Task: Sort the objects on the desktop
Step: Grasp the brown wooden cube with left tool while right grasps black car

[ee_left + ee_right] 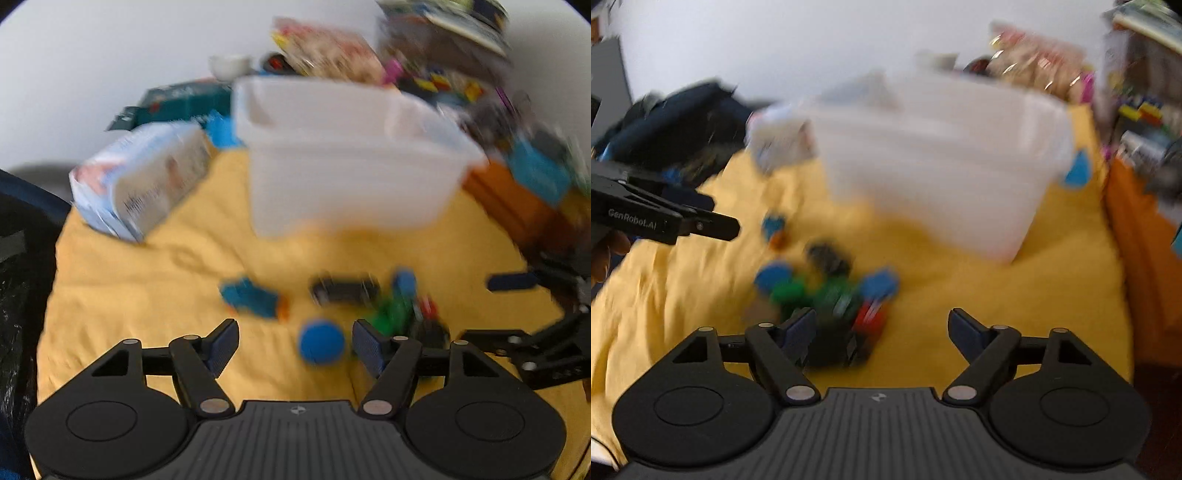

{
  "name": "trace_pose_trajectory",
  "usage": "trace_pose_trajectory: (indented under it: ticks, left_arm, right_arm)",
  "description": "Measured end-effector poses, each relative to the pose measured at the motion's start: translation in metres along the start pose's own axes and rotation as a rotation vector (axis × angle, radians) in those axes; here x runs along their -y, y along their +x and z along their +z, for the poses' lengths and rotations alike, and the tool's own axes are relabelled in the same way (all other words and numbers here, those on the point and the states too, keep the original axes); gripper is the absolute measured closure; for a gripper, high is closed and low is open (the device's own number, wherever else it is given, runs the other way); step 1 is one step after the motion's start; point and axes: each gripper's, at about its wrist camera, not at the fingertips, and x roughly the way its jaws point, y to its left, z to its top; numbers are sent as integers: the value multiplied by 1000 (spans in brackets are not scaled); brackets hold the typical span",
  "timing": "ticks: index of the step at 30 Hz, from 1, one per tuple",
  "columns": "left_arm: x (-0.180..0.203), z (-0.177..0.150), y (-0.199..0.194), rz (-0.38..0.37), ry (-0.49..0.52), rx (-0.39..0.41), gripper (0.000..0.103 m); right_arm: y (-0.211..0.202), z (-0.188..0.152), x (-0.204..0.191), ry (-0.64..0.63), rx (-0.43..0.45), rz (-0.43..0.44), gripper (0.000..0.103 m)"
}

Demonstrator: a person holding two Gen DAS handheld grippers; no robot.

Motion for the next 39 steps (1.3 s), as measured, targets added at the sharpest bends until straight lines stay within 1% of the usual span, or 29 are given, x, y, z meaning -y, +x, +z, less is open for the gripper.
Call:
trace_pose_trajectory:
  ticks: [2,5,9,11,12,13,16,21,23,24,27,28,29,30,31,35,39]
  left_arm:
    - [8,-11,-2,-3,20,-10,32]
    - [13,-20,-7,-27,7,-20,32]
    - [21,-27,-9,-16,45,-25,32]
    - [22,-29,-10,-20,44,-30,32]
    - [23,-29,-8,-21,46,-33,32]
    - [25,-29,-7,-20,48,-36,32]
    - [30,-31,-4,-28,53,-45,32]
    - [43,-30,11,-48,50,-61,32]
    - [49,-29,20,-32,48,-62,33]
    - [51,-29,24,-22,44,-66,36]
    - [55,-29,36,-21,14,-88,37]
    - [55,-29,39,-14,11,-89,40]
    - [56,-29,42,-7,14,-89,52]
    - [57,-29,44,2,22,-95,69]
    - [58,-30,46,10,36,-104,70]
    - [61,-31,42,11,62,-89,71]
    - [56,-24,28,4,31,-77,71]
  right_arm:
    - [7,-8,-10,-23,-16,9,22]
    - [17,-11,-21,-31,-29,28,22]
    - [31,-10,-29,-42,-33,17,22]
    - [37,-9,-27,-21,-48,15,25]
    - [39,-9,-26,-13,-53,18,35]
    - [39,-9,-25,-15,-53,24,35]
    - [30,-12,-18,4,-34,13,35]
    - [4,-19,9,76,0,-31,35]
    - [-5,-24,18,95,-3,-50,35]
    - [-9,-27,22,102,-5,-60,35]
    - [-18,-34,29,116,-10,-81,35]
    - [-19,-36,31,120,-10,-84,35]
    - [-21,-38,32,126,-10,-86,34]
    - [-23,-39,33,134,-9,-89,34]
    - [-25,-40,33,140,-8,-90,34]
    - [-27,-42,33,155,-2,-86,34]
    - [-35,-34,30,162,39,-74,34]
